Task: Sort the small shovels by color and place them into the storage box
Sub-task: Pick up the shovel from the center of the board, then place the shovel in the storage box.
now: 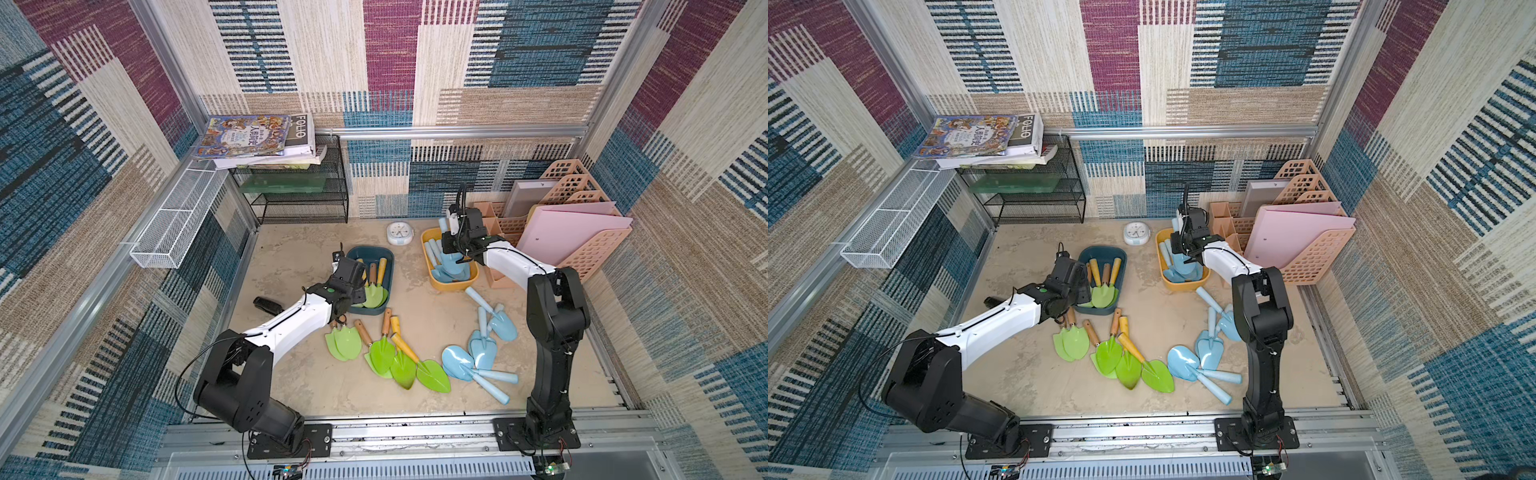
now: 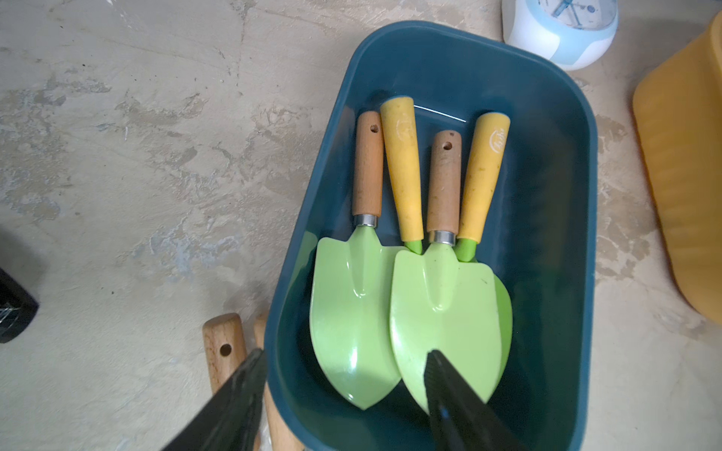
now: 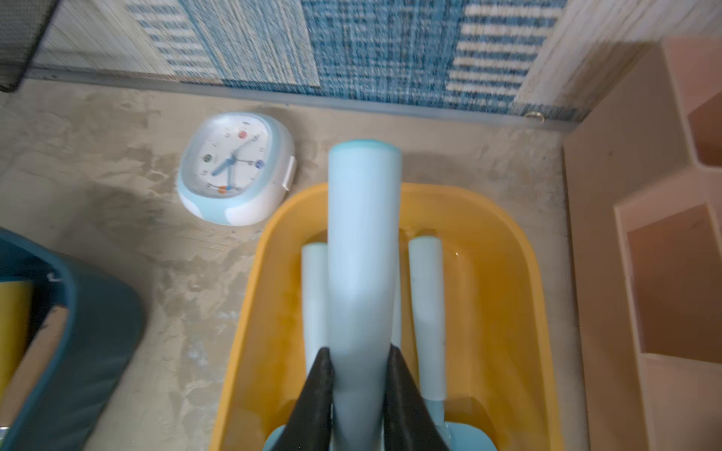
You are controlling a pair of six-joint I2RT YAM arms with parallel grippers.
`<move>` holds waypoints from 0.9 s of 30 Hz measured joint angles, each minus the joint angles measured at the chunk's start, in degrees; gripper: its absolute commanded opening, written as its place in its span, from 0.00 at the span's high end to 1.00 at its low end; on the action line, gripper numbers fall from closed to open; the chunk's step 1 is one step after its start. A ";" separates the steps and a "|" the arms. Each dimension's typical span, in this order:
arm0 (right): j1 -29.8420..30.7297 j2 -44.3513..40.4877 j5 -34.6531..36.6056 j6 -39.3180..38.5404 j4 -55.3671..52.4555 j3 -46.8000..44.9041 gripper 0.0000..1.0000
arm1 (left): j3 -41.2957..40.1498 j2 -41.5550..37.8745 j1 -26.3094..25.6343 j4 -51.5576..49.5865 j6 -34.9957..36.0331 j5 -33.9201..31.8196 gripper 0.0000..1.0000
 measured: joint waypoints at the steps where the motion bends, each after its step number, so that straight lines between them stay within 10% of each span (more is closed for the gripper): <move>1: -0.11 0.85 0.28 -0.02 -0.20 0.31 0.84 | 0.04 0.11 0.00 0.00 0.00 0.00 0.35; 11: -0.07 4.85 -0.15 0.00 -0.31 0.92 0.83 | 0.33 0.74 0.00 -0.22 0.02 0.02 0.35; 17: -0.02 4.31 -0.35 0.68 -0.04 -0.31 0.64 | 0.85 0.83 0.00 -1.01 0.00 0.02 0.34; 27: 0.37 -13.14 1.22 3.23 4.81 -14.43 0.61 | -2.34 -1.97 0.00 -1.62 -1.81 0.00 0.34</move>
